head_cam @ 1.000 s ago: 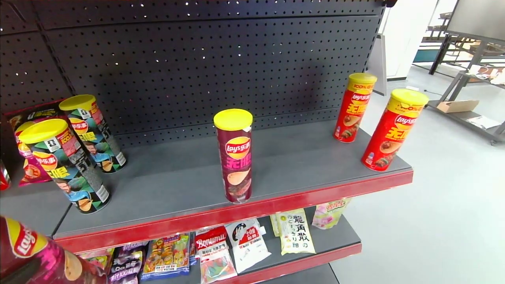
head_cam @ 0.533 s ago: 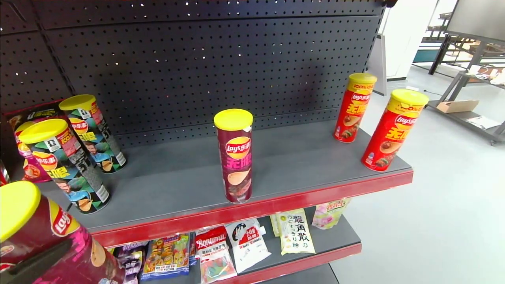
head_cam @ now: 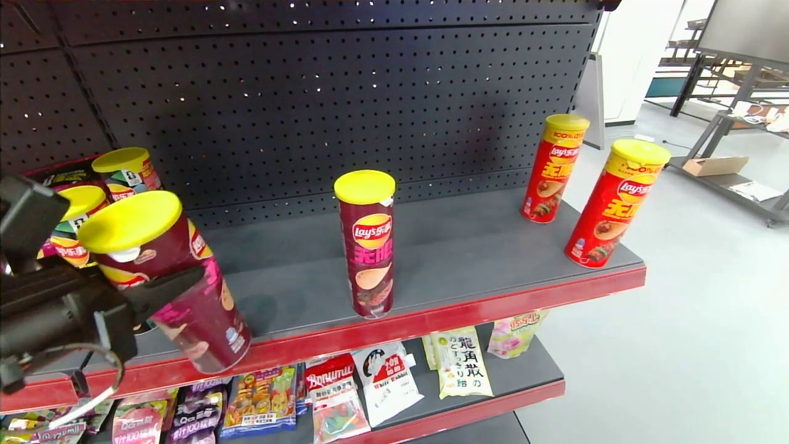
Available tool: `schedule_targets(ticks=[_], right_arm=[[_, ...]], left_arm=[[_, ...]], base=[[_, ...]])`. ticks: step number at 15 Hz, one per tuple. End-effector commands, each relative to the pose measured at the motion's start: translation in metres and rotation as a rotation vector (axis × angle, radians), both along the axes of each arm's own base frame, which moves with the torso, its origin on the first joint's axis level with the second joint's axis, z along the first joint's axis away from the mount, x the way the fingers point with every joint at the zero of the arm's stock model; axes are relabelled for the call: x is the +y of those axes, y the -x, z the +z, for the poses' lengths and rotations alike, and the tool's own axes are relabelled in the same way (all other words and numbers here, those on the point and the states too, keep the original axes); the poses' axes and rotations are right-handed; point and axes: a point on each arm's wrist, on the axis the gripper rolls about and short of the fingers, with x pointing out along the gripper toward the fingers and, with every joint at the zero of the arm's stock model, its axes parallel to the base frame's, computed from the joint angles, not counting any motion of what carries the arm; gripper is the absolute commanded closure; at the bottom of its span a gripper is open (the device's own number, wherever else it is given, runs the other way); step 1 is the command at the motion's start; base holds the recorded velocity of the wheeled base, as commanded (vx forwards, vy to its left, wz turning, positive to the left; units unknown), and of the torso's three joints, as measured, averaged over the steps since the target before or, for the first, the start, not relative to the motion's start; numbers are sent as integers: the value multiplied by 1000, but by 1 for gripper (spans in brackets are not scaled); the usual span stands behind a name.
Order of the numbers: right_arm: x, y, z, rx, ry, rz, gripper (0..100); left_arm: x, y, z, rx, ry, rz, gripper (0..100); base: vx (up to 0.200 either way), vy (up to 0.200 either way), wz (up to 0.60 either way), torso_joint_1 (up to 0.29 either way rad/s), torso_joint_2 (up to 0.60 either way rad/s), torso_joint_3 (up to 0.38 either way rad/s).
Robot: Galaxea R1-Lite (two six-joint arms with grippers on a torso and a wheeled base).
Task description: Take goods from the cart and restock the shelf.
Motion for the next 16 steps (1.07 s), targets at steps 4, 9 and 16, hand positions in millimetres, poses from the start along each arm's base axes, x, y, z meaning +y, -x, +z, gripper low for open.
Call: schedule_targets(ticks=[4, 9, 16], right_arm=[[0, 0, 0, 2, 0, 1, 0], [0, 0, 0, 3, 0, 1, 0], [0, 0, 0, 3, 0, 1, 0]], left_arm=[[-46, -131, 14, 25, 55, -13, 100], [-80, -197, 10, -7, 52, 51, 100], [-116, -237, -9, 3, 71, -3, 100]], base=[[0, 0, 0, 0, 0, 0], [0, 0, 0, 0, 0, 0], [0, 0, 0, 0, 0, 0]])
